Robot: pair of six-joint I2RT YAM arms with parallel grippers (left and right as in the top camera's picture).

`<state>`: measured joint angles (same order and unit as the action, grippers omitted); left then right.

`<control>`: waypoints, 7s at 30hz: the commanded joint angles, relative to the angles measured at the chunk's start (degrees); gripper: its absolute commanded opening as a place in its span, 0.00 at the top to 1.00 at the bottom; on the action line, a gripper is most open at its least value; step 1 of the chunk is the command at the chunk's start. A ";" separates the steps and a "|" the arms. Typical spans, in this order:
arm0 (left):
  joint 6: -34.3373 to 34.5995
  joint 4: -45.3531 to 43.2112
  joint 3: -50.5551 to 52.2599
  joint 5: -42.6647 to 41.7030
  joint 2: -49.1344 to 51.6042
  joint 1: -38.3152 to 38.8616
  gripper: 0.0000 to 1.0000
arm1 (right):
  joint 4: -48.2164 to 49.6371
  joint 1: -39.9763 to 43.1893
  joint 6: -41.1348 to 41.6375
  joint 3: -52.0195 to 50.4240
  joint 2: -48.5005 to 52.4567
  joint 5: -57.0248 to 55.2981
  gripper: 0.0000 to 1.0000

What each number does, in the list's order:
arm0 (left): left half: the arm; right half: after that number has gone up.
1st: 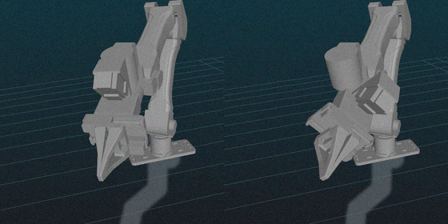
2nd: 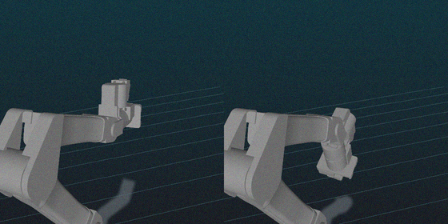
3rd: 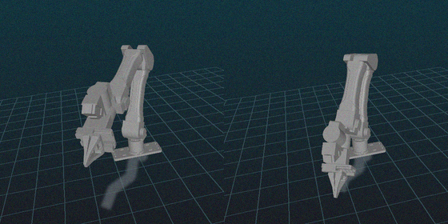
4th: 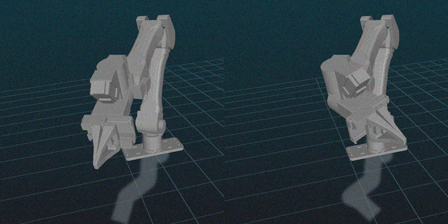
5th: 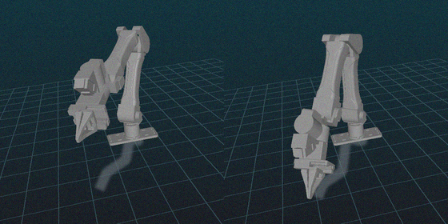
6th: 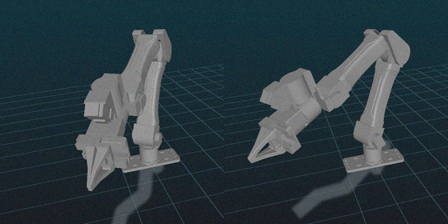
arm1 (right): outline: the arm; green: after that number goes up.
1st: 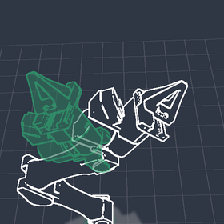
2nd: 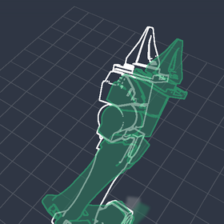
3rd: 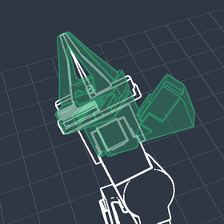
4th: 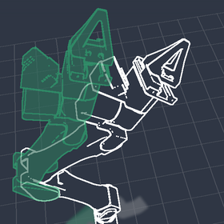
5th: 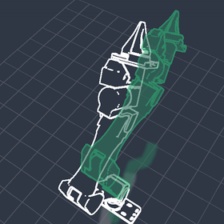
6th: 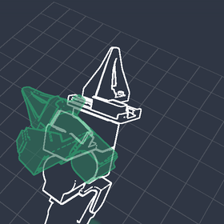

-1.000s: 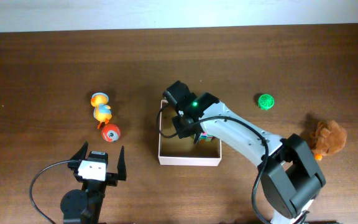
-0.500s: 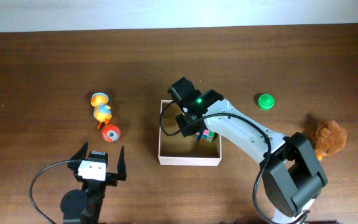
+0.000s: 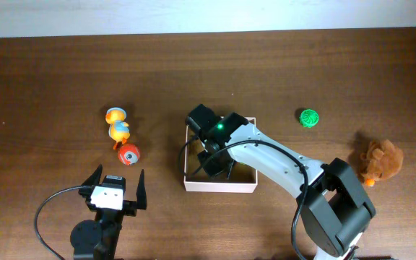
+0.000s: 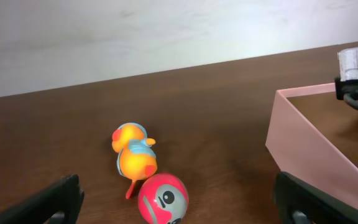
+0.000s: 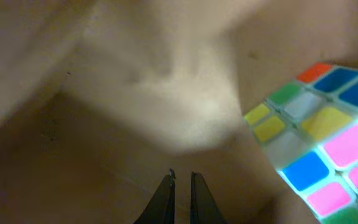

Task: Pack container
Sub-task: 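Lower the cube into the box and open the right gripper, then raise the right gripper and move it to the brown plush toy, then lower the right gripper and grasp the brown plush toy, then lift the plush toy and carry it over the box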

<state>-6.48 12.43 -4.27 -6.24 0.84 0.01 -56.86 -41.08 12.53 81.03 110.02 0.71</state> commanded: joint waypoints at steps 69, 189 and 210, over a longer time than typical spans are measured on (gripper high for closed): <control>-0.92 -0.22 0.44 -0.39 -0.50 -0.24 0.01 | 1.40 0.81 -0.76 6.27 -0.39 -5.44 0.21; -0.92 -0.22 0.44 -0.39 -0.50 -0.24 0.01 | -3.08 67.71 8.74 -2.71 -3.80 -12.90 0.96; -0.92 -0.22 0.44 -0.39 -0.50 -0.24 0.01 | -10.03 49.77 -1.86 14.73 -4.72 -9.07 0.96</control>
<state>-6.48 12.43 -4.27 -6.24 0.84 0.01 -65.63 12.23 13.78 90.98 106.76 -8.93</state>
